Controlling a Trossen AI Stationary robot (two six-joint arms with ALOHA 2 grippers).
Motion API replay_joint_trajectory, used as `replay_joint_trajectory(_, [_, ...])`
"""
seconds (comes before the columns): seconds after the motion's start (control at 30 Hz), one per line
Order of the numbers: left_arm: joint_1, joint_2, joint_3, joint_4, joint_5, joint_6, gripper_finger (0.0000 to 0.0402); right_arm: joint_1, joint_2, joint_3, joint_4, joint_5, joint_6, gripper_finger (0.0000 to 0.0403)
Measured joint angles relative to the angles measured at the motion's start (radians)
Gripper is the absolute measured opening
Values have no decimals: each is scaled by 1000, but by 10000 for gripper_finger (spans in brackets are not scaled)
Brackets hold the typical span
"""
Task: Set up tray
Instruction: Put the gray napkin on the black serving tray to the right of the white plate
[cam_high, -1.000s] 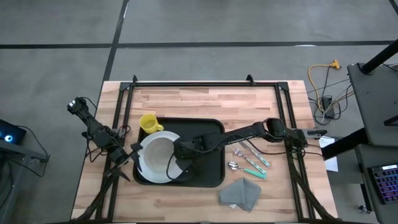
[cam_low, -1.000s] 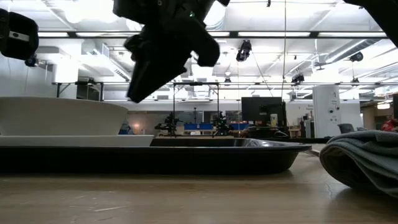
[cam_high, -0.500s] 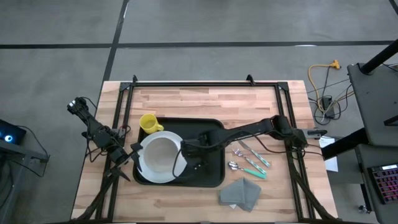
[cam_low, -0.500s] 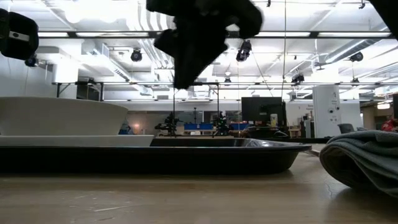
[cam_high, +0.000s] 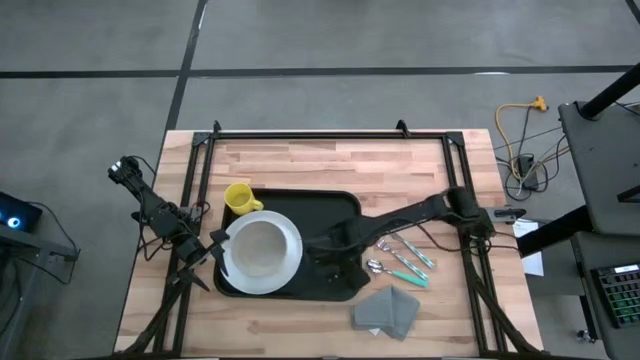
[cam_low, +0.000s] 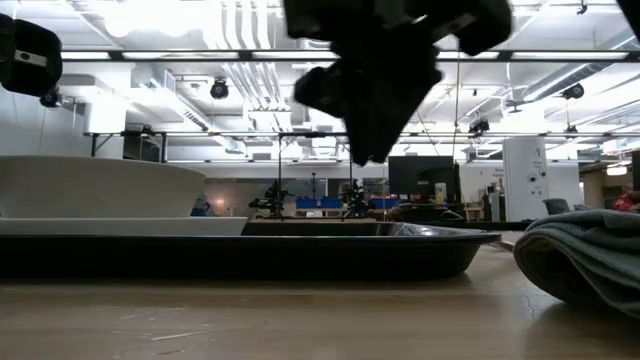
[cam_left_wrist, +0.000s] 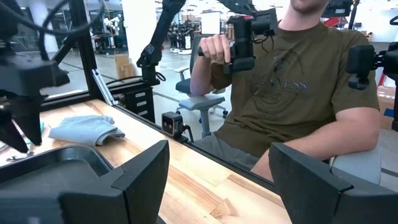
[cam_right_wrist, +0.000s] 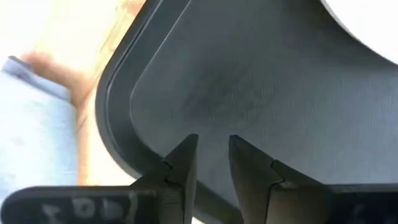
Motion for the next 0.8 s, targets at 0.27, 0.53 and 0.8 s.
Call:
replay_joint_trajectory(0.27, [0, 0, 0, 0, 0, 0, 255, 7, -349, -398, 306, 12, 125, 68])
replay_joint_trajectory(0.53, [0, 0, 0, 0, 0, 0, 255, 43, -634, -762, 524, 8, 260, 77])
replay_joint_trajectory(0.8, [0, 0, 0, 0, 0, 0, 255, 169, -755, -961, 730, 9, 319, 86])
